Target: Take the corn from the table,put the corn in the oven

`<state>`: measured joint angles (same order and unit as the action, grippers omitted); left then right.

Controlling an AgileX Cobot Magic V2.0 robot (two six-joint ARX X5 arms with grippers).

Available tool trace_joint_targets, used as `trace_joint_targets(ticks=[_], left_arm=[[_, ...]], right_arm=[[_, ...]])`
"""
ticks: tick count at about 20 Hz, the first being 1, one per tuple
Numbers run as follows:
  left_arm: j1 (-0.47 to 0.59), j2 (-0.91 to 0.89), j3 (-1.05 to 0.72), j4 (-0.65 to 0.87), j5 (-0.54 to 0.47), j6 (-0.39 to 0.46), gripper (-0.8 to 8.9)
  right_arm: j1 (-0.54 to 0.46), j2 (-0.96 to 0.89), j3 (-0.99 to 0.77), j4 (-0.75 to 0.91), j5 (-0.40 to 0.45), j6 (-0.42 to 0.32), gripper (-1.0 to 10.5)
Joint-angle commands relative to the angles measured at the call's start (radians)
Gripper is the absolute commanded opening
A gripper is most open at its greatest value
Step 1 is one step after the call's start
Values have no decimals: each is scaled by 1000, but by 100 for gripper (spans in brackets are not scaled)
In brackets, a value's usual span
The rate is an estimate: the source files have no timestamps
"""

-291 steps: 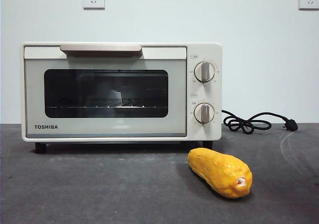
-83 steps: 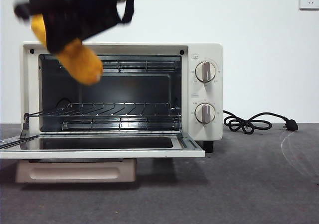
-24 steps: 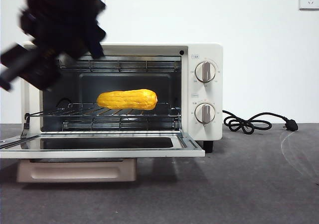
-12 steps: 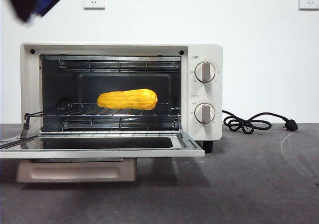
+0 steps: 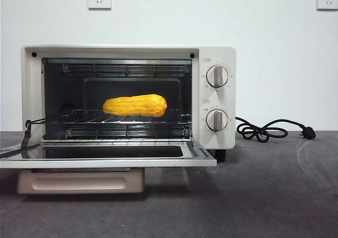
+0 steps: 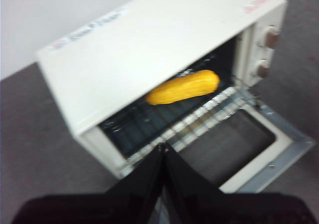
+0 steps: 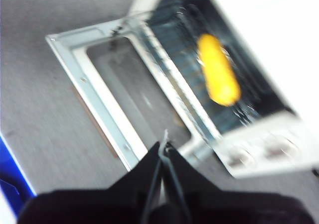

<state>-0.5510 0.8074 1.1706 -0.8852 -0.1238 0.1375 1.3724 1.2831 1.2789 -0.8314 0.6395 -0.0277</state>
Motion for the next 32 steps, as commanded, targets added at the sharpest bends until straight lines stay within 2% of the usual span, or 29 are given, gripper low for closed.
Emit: trace_joint_targets(ticks=[1, 3, 5, 9, 13, 17, 19, 24, 27, 30, 32], left_arm=[[28, -2, -38, 21, 59, -3, -6], [58, -2, -68, 33, 98, -3, -7], [98, -5, -103, 46, 150, -3, -8], [217, -8, -200, 79, 324, -6, -8], [386, -7, -306, 111, 539, -36, -8], [576, -2, -401, 108, 766, -36, -8], [684, 10, -446, 108, 845, -32, -8], [887, 147, -518, 188, 943, -68, -9], [914, 309, -518, 257, 1003, -84, -8], [913, 481, -514, 301, 1013, -92, -8], [913, 579, -514, 337, 1001, -128, -8]], right_arm=[[-24, -70, 2, -37, 2, 52, -17], [-61, -119, 2, -66, -29, 66, -17], [-119, -159, 2, -86, -104, 80, -17], [-285, -224, 2, -113, -401, 80, -17], [-475, -233, 2, -149, -685, 58, -17], [-642, -208, 2, -204, -896, -10, -17], [-718, -182, 2, -238, -1005, -63, -17], [-905, -83, 2, -299, -1238, -222, -17], [-972, -16, 2, -299, -1314, -291, -16], [-1021, 34, 2, -292, -1318, -314, -16], [-1043, 57, 2, -282, -1323, -315, -16]])
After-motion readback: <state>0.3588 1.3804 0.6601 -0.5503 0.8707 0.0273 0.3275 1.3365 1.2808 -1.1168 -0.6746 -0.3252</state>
